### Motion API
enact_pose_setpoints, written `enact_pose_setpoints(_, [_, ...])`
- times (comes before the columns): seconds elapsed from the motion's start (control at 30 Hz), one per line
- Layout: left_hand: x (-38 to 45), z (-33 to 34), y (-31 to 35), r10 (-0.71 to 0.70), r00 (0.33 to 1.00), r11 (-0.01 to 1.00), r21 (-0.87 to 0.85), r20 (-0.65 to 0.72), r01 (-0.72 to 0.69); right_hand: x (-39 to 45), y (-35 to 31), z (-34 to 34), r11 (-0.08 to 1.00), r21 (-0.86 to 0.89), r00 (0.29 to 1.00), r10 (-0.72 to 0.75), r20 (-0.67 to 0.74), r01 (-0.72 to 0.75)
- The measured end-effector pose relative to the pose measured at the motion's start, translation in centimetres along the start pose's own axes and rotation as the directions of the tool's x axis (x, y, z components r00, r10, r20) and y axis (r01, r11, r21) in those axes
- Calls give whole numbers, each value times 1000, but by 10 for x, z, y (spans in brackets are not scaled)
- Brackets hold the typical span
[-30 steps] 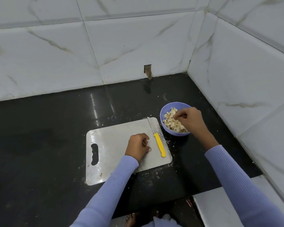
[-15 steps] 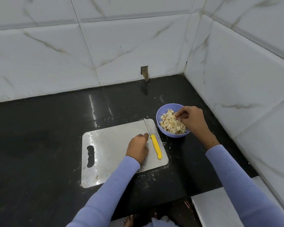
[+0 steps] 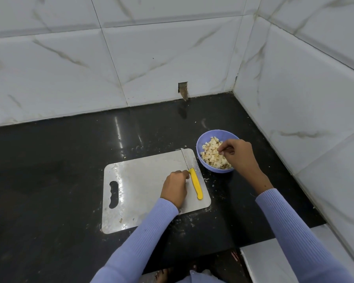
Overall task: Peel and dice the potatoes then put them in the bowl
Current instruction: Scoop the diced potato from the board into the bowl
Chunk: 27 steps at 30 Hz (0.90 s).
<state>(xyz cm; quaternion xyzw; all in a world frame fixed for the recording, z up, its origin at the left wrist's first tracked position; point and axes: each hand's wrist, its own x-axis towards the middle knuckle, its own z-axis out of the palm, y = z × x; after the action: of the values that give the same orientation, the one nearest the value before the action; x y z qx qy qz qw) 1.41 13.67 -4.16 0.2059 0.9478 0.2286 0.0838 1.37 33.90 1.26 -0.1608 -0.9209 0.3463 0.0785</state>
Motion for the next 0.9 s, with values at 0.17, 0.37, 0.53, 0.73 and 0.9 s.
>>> enact_pose_setpoints(0.17, [1, -1, -1, 13, 999, 1000, 20, 44, -14, 1, 3, 1, 1000, -5, 1000, 8, 18, -8])
enact_pose_setpoints(0.37, [9, -2, 6, 14, 995, 993, 112, 95, -24, -1, 5, 3, 1000, -2, 1000, 12, 12, -12])
enact_pose_setpoints(0.53, [11, -5, 10, 63, 989, 967, 238, 135, -94, -2, 9, 4, 1000, -8, 1000, 11, -5, -11])
enact_pose_setpoints(0.73, [12, -7, 15, 123, 978, 930, 325, 171, -174, -3, 8, 5, 1000, -10, 1000, 16, -4, -16])
enact_pose_setpoints(0.9, [13, -6, 12, 73, 985, 949, 292, 157, -117, -5, 6, 4, 1000, 4, 1000, 15, -13, -15])
